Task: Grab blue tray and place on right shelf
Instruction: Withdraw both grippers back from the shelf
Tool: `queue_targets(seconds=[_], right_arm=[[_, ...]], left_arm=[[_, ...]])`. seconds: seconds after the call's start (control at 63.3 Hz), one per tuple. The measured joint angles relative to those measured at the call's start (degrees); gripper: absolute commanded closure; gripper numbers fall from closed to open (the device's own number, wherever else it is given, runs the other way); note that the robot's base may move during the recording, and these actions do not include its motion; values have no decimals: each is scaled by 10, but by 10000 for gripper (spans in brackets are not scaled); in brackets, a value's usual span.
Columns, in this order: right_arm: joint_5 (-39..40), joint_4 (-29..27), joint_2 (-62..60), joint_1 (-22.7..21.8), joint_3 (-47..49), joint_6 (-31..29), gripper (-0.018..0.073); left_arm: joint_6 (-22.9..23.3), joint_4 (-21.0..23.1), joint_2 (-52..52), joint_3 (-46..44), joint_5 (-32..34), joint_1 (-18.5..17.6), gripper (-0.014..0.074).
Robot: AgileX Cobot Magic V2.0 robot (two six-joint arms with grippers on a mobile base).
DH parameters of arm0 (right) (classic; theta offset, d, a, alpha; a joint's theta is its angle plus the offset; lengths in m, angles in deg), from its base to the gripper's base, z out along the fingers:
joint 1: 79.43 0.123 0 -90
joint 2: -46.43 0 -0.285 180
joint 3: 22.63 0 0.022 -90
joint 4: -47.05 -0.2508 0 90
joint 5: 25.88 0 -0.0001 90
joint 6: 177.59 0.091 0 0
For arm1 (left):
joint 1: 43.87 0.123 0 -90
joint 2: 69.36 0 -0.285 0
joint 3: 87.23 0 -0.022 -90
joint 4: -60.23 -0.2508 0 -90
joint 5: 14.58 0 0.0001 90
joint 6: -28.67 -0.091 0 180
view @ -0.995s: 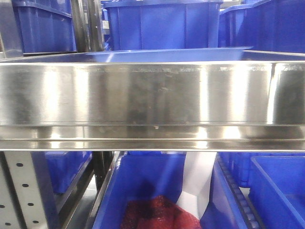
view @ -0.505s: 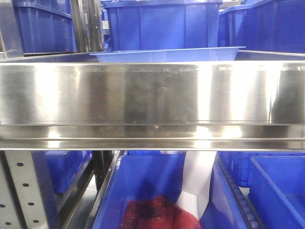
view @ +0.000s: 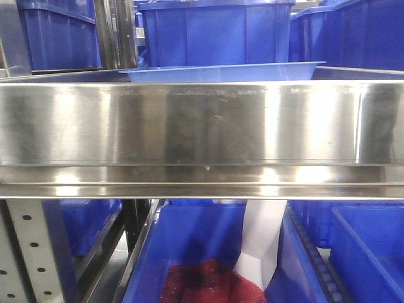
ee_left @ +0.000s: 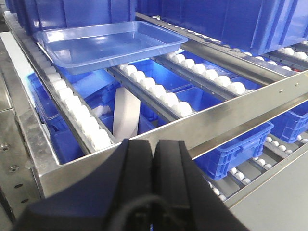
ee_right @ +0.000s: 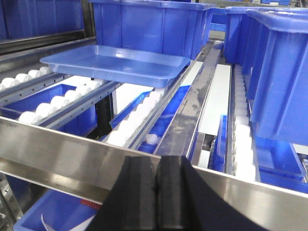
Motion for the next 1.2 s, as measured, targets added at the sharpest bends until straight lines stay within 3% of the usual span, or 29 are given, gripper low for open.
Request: queue_targets(seconds=[0.316, 0.442, 0.6, 0.806, 0.885, 1.011, 1.201], right_arm=[[-1, 0, 0, 0, -4, 0, 538], [-1, 0, 0, 0, -4, -1, 538], [-1, 0, 0, 0, -4, -2, 538], [-1, 0, 0, 0, -5, -2, 538], [-1, 0, 0, 0, -5, -3, 538], [-2, 0, 0, 0, -5, -3, 538], [-2, 0, 0, 0, -5, -3, 538]], left_arm=[[0, 0, 0, 1, 0, 0, 645], [-14, 20, -17, 6, -4, 13, 645], [-97, 61, -83, 33, -1, 107, 645], [-116, 120, -200, 164, 71, 282, 645], [-127, 141, -214, 223, 119, 334, 645], [-151, 155, -215, 309, 216, 384, 645], [-156, 156, -215, 396, 345, 411, 645]])
